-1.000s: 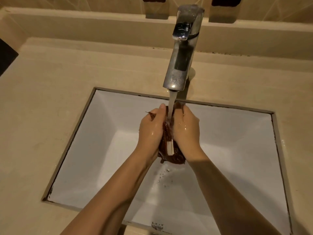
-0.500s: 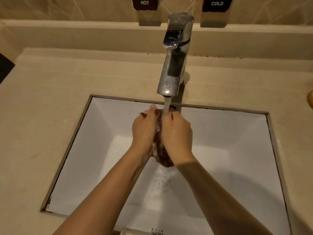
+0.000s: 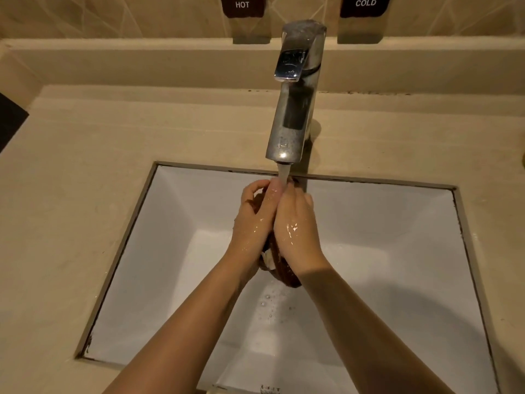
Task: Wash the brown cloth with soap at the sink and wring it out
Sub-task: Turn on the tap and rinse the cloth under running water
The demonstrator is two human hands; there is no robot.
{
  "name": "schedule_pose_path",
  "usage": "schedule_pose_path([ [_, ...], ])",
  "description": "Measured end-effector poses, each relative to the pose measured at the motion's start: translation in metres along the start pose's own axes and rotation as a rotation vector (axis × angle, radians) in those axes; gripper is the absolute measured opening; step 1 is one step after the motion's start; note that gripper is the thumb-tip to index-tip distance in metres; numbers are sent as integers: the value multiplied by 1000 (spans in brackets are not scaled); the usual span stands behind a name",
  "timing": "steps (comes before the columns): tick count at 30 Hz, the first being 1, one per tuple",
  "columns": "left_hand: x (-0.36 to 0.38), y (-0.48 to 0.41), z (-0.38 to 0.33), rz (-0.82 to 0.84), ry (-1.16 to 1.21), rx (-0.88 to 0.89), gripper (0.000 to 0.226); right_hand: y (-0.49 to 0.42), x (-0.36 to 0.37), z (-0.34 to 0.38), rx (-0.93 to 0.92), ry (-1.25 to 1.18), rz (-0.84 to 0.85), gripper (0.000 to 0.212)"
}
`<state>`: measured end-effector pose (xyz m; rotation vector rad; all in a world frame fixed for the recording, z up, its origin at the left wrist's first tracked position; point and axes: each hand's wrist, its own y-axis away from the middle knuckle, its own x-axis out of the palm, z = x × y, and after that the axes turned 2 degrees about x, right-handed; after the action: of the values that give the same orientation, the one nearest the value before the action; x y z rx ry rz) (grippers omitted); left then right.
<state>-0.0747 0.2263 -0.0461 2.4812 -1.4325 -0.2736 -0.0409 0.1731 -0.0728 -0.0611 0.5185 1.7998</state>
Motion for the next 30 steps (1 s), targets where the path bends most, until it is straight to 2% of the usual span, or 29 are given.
schedule_pose_path([
  [2,-1,-1,2,65,10,-21,43,2,-3,0,160,-105,66,61],
  [3,-3,-1,2,76,28,-40,40,1,-6,1,200,-118,124,64],
  [4,-3,-2,3,64,56,-53,34,0,-10,2,186,-100,171,60],
  [7,-2,-1,2,22,75,-102,18,-8,-21,6,96,-164,211,31],
  [9,-1,-1,-3,39,116,-128,11,-12,-29,5,94,-254,248,26],
  [11,-2,-5,-3,15,184,-142,25,-10,-39,-5,117,-285,362,40],
  [14,-5,-14,-6,-96,339,-171,9,0,-50,-18,222,-381,583,53],
  [15,-5,-15,-8,-122,379,-172,17,3,-53,-21,209,-408,613,56],
  [18,-8,-20,-5,-122,361,-113,40,14,-56,-14,18,-318,538,49],
  [21,-4,-18,1,-129,229,-104,23,23,-41,-15,-126,-183,291,44],
  [23,0,-17,7,-154,127,-83,20,20,-28,-18,-122,-122,104,30],
  [25,4,-17,9,-212,50,-51,21,12,-19,-16,-46,-59,11,19],
  [28,6,-14,16,-297,59,-14,8,1,-17,-13,33,-69,33,11],
  [30,5,-11,23,-340,90,-26,10,-5,-17,-17,34,96,56,14],
])
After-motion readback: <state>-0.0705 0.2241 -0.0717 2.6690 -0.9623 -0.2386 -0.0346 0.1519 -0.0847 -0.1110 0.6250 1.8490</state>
